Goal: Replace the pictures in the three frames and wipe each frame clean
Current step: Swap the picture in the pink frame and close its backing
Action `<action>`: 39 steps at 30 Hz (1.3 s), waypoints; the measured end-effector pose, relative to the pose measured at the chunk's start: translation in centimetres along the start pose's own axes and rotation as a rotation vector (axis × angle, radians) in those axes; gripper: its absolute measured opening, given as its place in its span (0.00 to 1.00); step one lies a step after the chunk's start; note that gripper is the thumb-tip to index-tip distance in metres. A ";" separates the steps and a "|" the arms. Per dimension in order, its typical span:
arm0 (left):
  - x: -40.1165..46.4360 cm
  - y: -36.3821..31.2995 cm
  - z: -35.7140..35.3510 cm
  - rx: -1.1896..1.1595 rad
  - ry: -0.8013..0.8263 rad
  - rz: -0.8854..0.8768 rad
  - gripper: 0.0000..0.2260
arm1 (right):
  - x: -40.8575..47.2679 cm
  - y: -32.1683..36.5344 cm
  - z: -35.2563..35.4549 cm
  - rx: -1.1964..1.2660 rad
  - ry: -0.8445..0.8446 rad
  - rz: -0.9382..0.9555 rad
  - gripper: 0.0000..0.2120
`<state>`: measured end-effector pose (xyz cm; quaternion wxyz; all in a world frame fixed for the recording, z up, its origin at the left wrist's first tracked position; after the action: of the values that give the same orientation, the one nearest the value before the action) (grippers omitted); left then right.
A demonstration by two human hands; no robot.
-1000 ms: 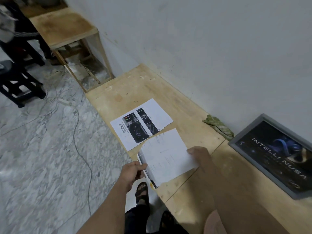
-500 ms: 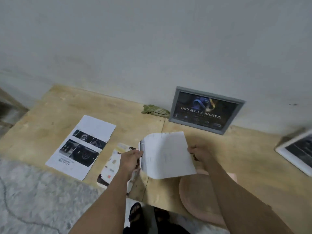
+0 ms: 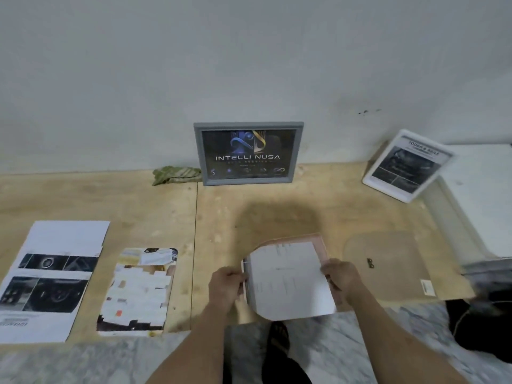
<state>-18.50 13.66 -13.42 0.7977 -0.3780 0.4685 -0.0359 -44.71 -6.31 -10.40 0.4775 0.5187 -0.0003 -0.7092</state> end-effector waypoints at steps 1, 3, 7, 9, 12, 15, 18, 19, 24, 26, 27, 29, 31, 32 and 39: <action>-0.1 0.1 -0.3 -0.006 -0.024 0.006 0.09 | 0.3 -0.2 0.2 -0.028 0.006 -0.004 0.03; -0.4 0.5 -0.9 -0.010 -0.097 0.015 0.07 | 1.0 -0.6 0.5 -0.064 0.012 0.000 0.05; -0.7 1.4 -2.2 -0.068 -0.183 0.038 0.03 | 2.0 -1.8 0.8 0.058 0.046 -0.059 0.04; -1.1 1.4 -2.6 -0.099 -0.222 0.062 0.06 | 2.4 -1.7 0.6 0.087 0.093 -0.075 0.04; -1.6 1.0 -3.0 -0.150 -0.272 0.094 0.09 | 3.5 -1.0 0.6 0.025 0.125 -0.046 0.08; -1.9 0.6 -3.4 -0.182 -0.313 0.103 0.10 | 4.4 -0.6 1.0 -0.018 0.132 -0.004 0.04; -2.0 0.0 -3.5 -0.176 -0.349 0.095 0.09 | 5.2 -0.5 1.0 -0.060 0.147 0.000 0.12; -2.0 -0.3 -3.6 -0.170 -0.356 0.091 0.09 | 5.1 -0.4 1.0 -0.085 0.155 -0.005 0.14; -2.0 -1.2 -4.2 -0.119 -0.354 0.060 0.08 | 5.2 0.4 1.6 -0.130 0.143 0.015 0.18; -1.8 -1.2 -4.3 -0.091 -0.355 0.057 0.08 | 5.0 0.6 1.8 -0.129 0.137 0.033 0.19; -1.8 -1.1 -4.4 -0.073 -0.356 0.054 0.09 | 4.7 0.8 2.0 -0.131 0.142 0.059 0.18; -2.0 -1.1 -4.6 -0.042 -0.364 0.043 0.06 | 4.3 1.4 2.2 -0.129 0.135 0.157 0.16; -2.2 -1.2 -4.7 0.007 -0.373 0.029 0.03 | 4.1 1.5 2.2 -0.116 0.141 0.199 0.14; -2.3 -1.3 -4.7 0.043 -0.383 0.020 0.05 | 4.0 1.7 2.3 -0.110 0.144 0.215 0.13; -3.0 -3.6 -6.6 0.183 -0.408 -0.069 0.11 | 4.4 2.0 3.0 -0.142 0.154 0.265 0.12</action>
<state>-24.29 8.60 -10.80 0.9052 -0.3191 0.2792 -0.0284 -45.59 -11.90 -11.27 0.6008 0.5320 0.0180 -0.5964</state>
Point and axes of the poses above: each hand's wrist, its own x-axis towards the middle knuckle, its own z-axis out of the back of the hand, y = z × x, the point moved 9 cm from there along x, towards the middle knuckle, and after that the axes turned 1 degree about -z, right-handed, at the moved point
